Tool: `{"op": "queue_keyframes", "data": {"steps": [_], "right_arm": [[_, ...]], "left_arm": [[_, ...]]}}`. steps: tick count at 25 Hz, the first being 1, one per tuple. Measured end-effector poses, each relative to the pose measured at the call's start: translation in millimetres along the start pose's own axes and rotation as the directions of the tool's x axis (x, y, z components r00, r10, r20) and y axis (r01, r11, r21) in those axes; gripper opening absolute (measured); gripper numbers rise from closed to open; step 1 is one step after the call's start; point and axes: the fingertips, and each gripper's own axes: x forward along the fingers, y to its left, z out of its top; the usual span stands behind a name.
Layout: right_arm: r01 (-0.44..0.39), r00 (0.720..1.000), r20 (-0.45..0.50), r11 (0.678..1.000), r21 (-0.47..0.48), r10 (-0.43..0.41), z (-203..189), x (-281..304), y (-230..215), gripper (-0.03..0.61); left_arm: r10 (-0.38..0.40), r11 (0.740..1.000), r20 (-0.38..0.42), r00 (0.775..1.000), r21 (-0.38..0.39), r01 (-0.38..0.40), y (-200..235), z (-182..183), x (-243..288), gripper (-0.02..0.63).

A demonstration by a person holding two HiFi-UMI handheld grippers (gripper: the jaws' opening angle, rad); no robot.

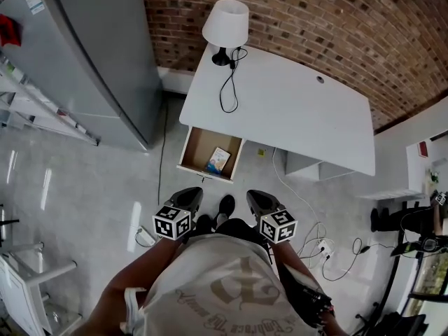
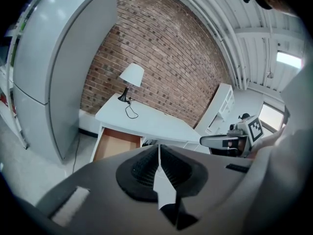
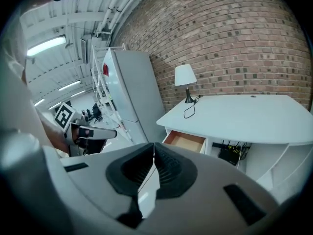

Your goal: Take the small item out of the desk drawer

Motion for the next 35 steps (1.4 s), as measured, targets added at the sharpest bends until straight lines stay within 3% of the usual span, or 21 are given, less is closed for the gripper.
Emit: {"op": "queue_keyframes", "data": {"steps": [9,20,24,35], "right_arm": [[-0.030,1.000,-0.001,0.999,0.025,0.030,16,20,-25,0.006],[-0.048,0.999,0.013,0.995,0.085,0.047,23,30,-78,0.006],[-0.050,0.999,-0.006,0.997,0.059,0.050,29,44,-98,0.006],[-0.183,0.981,-0.062,0.983,0.025,0.184,28,80,-119,0.006]], "left_arm": [[0.018,1.000,-0.015,1.000,0.014,-0.018,7,21,26,0.015],[0.022,0.998,-0.089,0.996,0.057,-0.017,-3,36,83,0.015],[0.038,0.997,-0.113,0.993,0.070,-0.030,2,43,104,0.015],[0.093,0.992,-0.160,0.983,0.102,-0.078,3,50,147,0.015]]}}
